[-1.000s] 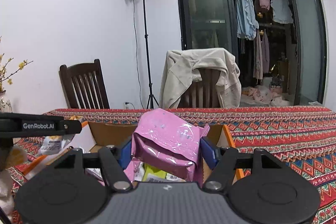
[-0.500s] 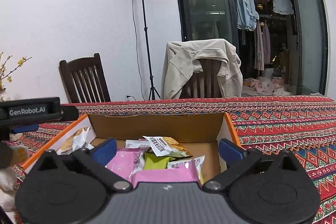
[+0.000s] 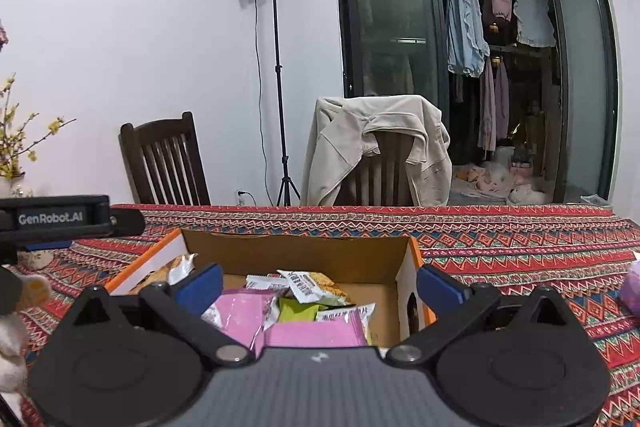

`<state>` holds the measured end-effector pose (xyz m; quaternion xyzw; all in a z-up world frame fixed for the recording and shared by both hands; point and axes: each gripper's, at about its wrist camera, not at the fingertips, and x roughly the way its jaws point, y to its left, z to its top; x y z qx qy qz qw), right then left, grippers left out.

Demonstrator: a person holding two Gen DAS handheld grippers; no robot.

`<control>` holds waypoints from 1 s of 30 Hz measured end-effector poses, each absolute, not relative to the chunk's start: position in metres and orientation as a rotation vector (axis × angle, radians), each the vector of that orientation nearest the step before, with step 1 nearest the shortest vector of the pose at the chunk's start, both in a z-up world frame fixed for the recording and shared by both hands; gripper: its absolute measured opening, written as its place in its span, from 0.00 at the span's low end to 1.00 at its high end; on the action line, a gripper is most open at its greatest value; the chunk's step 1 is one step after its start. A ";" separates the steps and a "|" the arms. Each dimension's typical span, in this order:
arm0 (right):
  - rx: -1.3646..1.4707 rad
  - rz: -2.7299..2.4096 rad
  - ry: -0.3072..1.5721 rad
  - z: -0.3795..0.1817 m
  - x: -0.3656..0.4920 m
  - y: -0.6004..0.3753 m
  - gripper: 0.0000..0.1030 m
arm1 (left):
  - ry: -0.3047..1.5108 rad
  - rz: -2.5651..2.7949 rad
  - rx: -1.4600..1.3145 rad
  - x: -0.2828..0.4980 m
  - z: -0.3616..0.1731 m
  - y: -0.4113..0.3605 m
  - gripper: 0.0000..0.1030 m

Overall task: Organize snacks
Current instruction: 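Lower both packets into the box and open both tools, then withdraw both tools from the box back to the remaining packets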

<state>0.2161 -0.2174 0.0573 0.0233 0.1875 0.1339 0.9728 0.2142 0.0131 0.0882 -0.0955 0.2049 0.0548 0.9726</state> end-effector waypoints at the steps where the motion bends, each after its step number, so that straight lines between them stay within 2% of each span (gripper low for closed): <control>1: 0.048 0.275 0.382 0.058 0.211 -0.219 1.00 | 0.415 0.107 -0.192 0.208 0.089 0.014 1.00; 18: -0.012 0.293 0.556 0.012 0.144 -0.223 1.00 | 0.512 0.086 -0.160 0.129 0.039 0.039 1.00; 24: -0.020 0.312 0.671 -0.015 0.143 -0.214 1.00 | 0.561 0.097 -0.174 0.121 0.010 0.053 1.00; 30: -0.049 0.329 0.710 -0.023 0.151 -0.193 1.00 | 0.589 0.076 -0.209 0.125 -0.008 0.062 1.00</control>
